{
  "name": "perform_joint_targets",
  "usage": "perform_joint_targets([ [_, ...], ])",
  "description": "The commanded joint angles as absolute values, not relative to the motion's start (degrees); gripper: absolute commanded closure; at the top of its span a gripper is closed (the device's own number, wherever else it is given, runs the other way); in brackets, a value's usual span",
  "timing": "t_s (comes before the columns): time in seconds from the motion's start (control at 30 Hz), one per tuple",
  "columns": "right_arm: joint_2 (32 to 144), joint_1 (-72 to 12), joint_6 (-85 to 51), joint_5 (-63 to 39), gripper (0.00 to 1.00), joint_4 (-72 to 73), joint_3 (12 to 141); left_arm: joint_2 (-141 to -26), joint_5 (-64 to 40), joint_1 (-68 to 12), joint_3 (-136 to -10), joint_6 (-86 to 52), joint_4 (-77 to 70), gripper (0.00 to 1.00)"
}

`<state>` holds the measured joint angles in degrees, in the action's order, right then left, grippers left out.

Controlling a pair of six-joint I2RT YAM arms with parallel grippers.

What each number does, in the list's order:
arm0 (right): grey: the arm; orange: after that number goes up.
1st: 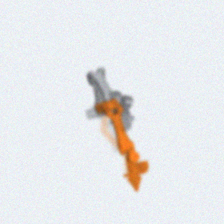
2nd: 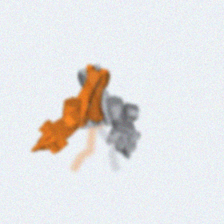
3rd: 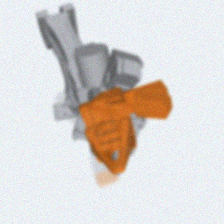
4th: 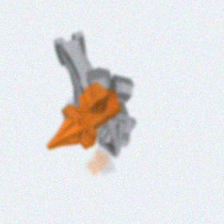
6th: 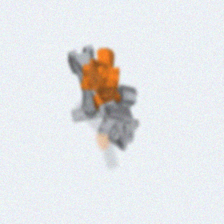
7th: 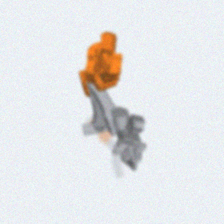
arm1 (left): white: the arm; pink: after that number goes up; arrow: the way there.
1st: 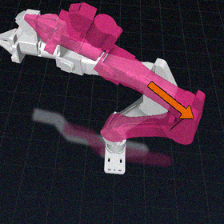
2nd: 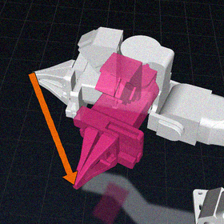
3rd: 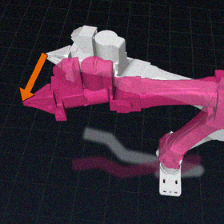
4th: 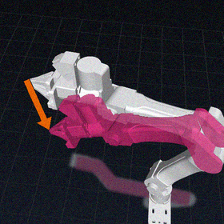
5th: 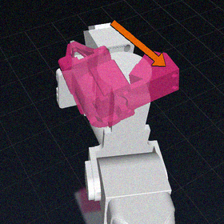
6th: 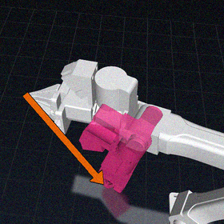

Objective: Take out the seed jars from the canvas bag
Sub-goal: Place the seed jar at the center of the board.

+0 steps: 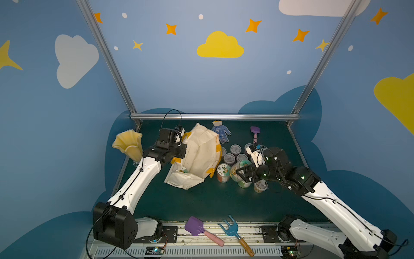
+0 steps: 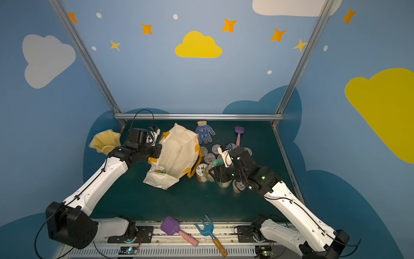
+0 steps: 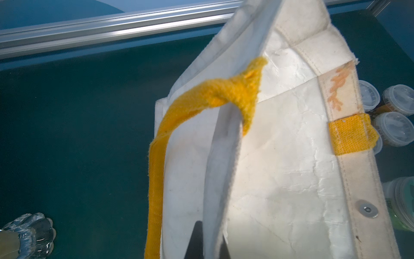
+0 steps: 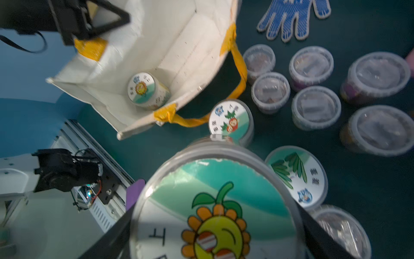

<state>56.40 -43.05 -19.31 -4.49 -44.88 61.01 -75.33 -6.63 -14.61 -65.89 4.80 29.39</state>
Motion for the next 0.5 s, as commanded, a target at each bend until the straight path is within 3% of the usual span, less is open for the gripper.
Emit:
perform_joint_targets([
  [0.0,56.8,-45.5,-18.8,-0.9,0.35,-49.8,59.6,-76.0,-7.0,-14.3,-67.1,4.1,30.8,0.95],
  [0.47,65.4,-53.9,-22.2,7.6,0.35,-38.8,48.5,-76.1,-7.3,-14.2,-67.1,4.0,30.7,0.95],
])
